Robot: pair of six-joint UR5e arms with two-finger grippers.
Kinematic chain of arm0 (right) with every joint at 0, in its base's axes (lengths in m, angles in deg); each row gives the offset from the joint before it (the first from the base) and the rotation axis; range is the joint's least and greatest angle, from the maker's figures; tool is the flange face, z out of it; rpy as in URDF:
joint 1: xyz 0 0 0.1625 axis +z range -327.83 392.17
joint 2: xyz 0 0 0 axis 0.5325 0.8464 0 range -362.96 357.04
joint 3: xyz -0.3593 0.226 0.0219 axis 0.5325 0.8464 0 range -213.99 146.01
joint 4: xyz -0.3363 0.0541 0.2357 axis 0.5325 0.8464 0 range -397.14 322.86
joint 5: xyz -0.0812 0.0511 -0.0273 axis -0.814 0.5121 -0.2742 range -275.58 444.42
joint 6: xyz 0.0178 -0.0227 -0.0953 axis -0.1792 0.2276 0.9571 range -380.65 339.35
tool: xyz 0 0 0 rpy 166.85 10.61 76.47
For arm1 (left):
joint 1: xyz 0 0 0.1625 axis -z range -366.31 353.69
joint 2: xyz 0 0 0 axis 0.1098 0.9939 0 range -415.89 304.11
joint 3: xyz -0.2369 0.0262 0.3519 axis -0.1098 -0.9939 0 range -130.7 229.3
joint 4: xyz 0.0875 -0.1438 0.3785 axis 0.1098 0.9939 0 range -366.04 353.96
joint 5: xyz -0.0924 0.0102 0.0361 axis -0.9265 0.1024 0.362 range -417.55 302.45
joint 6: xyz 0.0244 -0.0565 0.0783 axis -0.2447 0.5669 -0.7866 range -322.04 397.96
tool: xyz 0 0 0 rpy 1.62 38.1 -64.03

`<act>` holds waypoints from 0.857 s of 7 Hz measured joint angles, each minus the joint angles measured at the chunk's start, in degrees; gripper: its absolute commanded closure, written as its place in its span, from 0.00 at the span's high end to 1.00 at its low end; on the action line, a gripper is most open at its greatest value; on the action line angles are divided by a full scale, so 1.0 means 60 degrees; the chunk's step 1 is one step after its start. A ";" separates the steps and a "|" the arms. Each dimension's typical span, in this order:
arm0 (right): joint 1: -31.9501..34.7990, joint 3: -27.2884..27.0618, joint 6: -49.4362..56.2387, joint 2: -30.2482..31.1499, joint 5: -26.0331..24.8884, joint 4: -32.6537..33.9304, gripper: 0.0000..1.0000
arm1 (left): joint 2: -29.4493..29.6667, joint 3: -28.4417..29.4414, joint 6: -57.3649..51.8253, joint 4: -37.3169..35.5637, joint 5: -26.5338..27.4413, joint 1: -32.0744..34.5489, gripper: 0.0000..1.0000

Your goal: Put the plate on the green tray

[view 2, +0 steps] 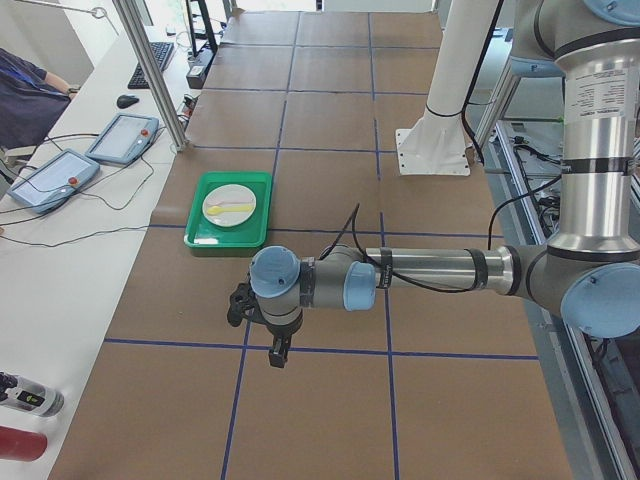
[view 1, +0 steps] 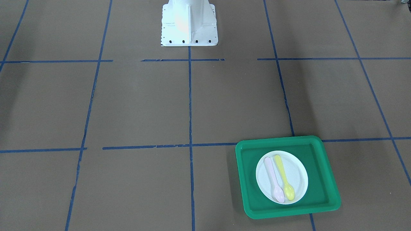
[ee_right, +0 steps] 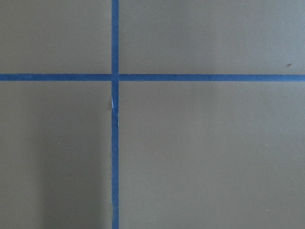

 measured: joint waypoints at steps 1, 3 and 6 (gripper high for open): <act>0.0000 0.0002 0.0000 0.0000 0.0000 0.0000 1.00 | -0.0020 0.0034 0.0000 -0.0001 0.0001 -0.0001 1.00; 0.0000 0.0001 0.0000 0.0000 0.0000 0.0000 1.00 | -0.0026 0.0058 0.0000 -0.0002 0.0004 -0.0016 1.00; 0.0000 -0.0002 0.0000 0.0000 0.0000 0.0000 1.00 | -0.0017 0.0097 0.0000 0.0011 0.0021 -0.0028 1.00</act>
